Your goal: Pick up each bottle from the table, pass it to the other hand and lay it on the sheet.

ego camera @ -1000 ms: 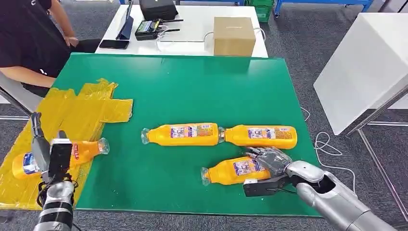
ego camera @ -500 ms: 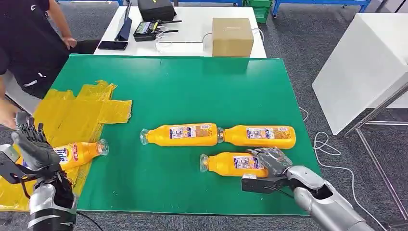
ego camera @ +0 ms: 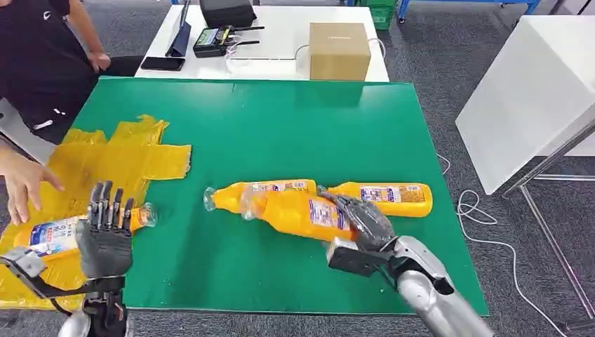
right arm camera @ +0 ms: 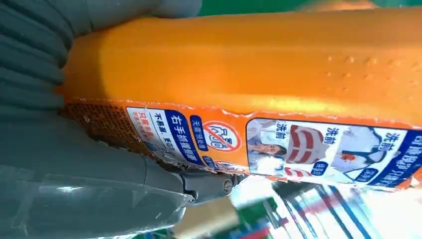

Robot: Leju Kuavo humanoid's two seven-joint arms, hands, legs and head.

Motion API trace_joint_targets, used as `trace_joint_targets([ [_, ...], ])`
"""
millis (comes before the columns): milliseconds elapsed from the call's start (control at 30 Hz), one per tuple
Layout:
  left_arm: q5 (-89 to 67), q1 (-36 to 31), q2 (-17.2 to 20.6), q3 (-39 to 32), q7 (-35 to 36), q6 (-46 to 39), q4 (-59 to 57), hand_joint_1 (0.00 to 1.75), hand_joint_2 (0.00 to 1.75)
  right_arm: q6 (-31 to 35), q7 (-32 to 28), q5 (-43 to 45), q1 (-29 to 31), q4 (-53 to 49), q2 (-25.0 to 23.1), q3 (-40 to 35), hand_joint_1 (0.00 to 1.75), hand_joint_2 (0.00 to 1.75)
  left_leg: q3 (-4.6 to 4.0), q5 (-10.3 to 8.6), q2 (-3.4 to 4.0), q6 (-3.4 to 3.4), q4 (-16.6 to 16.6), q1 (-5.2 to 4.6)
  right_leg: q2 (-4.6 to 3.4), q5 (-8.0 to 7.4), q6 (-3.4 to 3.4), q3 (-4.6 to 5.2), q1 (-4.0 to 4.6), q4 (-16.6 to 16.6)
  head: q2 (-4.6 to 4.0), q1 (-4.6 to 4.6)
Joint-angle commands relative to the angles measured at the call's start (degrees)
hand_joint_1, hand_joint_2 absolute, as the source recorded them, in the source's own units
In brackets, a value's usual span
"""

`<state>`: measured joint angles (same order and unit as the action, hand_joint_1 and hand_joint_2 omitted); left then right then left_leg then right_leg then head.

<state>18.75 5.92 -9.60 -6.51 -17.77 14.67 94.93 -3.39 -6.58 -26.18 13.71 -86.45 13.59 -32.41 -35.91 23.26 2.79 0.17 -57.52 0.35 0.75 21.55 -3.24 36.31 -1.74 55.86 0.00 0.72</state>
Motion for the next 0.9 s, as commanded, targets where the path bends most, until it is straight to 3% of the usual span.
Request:
trace_joint_targets([
  [33,-1.8,2.2,-0.2,17.3,-0.8,0.5,6.4,0.0,1.75,-1.7,-0.5,1.6,8.6,4.0,-11.6,-0.1,1.75,1.75,0.14,0.12,-0.16,-0.01,-0.1,0.06,-0.08,0.11,0.13,-0.15,0.04,0.1,0.0,-0.02],
  [167,-1.6,0.8,0.2,19.7,-1.0,1.1,5.1,0.0,1.75,-1.4,-0.2,1.6,12.4,10.0,-14.9,-2.6,1.75,1.75,0.21,0.14,-0.05,-0.04,0.0,0.05,-0.22,0.1,0.12,-0.18,0.04,0.1,0.0,-0.02],
  [533,-2.2,0.3,0.0,20.5,-1.0,2.0,4.6,0.0,1.75,-2.0,0.4,2.0,13.9,13.2,-16.1,-3.9,1.75,1.75,0.23,0.1,-0.19,0.0,0.0,0.04,-0.03,0.14,0.03,-0.26,0.02,0.0,0.0,-0.02],
  [767,-3.2,-1.7,-0.7,22.6,-1.0,2.3,2.9,0.0,1.75,-3.0,0.2,0.3,15.0,18.7,-20.5,-11.5,1.75,1.75,0.24,0.1,-0.2,-0.04,0.0,0.06,-0.06,0.13,0.08,-0.27,0.05,0.0,0.0,-0.02],
  [900,-3.6,-1.0,-1.0,20.3,-2.0,1.0,3.7,0.0,1.75,-1.3,0.5,-4.7,13.2,17.3,-20.4,-18.3,1.75,1.75,0.25,0.11,-0.19,-0.03,0.1,0.07,-0.05,0.15,0.05,-0.25,0.06,0.0,0.0,0.0],
])
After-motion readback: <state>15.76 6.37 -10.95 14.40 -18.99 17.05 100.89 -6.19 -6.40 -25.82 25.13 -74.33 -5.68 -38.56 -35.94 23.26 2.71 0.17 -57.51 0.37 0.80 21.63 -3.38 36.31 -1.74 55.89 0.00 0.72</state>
